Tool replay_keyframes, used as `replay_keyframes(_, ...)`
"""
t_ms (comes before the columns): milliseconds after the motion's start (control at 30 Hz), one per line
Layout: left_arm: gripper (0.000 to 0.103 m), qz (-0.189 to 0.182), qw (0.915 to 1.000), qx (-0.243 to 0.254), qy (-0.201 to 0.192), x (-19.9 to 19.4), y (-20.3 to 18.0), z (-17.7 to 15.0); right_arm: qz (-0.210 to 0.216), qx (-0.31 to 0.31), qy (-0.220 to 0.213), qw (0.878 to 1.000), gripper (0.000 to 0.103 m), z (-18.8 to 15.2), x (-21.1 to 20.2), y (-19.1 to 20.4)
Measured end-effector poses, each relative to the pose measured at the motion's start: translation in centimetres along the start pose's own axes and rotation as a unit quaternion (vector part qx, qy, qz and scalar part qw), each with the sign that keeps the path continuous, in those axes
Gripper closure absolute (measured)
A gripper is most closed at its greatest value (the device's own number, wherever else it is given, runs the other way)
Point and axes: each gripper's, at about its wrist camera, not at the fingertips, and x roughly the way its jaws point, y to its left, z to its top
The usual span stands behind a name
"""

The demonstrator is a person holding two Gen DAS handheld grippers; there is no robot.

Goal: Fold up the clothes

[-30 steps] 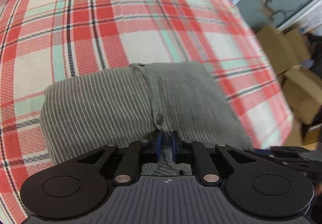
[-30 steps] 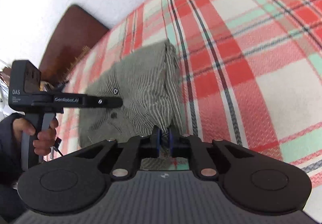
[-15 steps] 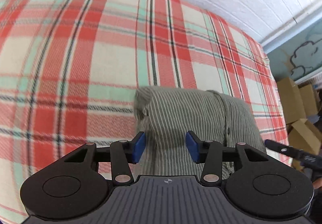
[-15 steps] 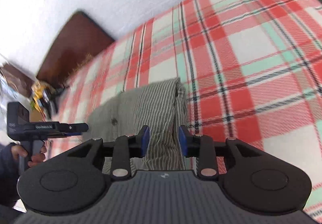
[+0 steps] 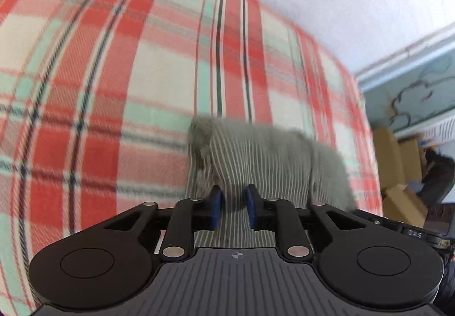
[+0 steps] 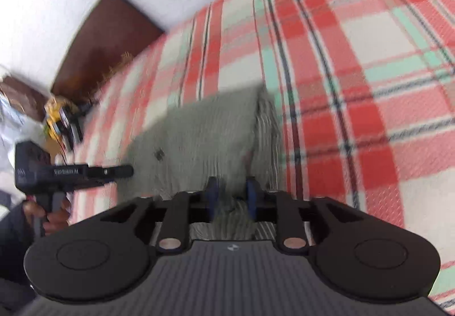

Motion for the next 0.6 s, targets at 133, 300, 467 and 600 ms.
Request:
replay_keyframes(133,0.059,-0.005,0.9996,-0.023,-0.018,0.0,0.6,2.2,0.011,0.043,-0.029,0.999,0.065,2.3,-0.7,-1.3)
replay_keyframes(300,0.059,0.0,0.9996,-0.029,0.0,2.1,0.8,4.3,0.021,0.078,-0.032,0.996,0.067,4.5,1.4,-1.9)
replay_keyframes(467,0.055,-0.003,0.9998,-0.014,0.017,3.4,-0.1,4.8,0.022,0.078,-0.028,0.996,0.066,5.3,3.1,-1.5)
replay_keyframes(600,0.055,-0.006,0.9994,-0.026,0.023,4.2,0.4,5.2,0.003,0.086,-0.017,0.996,0.066,5.8,4.4,-1.7)
